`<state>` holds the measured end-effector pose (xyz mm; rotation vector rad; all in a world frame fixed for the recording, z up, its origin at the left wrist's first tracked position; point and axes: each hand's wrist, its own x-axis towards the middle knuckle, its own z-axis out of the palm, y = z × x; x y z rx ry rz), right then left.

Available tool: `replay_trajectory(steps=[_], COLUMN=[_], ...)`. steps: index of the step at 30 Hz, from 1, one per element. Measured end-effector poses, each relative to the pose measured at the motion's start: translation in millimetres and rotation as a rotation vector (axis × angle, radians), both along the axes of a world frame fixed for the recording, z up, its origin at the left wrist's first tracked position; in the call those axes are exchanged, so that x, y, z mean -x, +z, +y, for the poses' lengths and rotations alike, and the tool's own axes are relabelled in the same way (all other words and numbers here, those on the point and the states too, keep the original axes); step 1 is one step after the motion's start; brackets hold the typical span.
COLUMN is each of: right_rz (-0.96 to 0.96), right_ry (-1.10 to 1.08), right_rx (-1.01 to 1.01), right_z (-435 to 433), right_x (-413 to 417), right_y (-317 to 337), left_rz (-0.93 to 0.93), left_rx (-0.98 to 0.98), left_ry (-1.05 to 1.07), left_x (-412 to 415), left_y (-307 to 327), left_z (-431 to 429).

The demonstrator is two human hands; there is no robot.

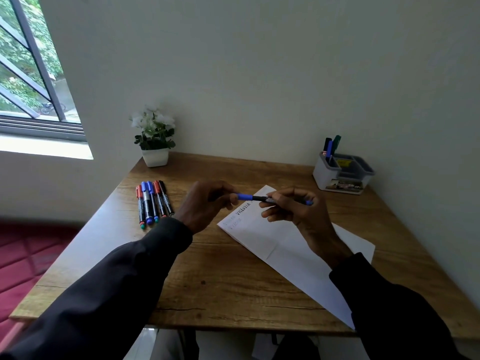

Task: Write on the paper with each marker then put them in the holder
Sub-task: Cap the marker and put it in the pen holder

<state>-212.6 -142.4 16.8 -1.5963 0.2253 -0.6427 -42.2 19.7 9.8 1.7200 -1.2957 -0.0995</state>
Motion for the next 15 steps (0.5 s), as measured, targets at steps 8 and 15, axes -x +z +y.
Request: replay_trajectory(steps=[8, 15], right_rz=[-0.015, 0.066], right_ry=[-0.172, -0.161], right_rx=[0.165, 0.202], right_z=[-4, -20], right_x=[-7, -7], right_y=[-2, -1], left_rz=[-0.01, 0.0], left_rx=[0.082, 0.087], left_ry=[0.088, 0.078], left_x=[12, 14], left_y=[11, 10], left_z=[-20, -37])
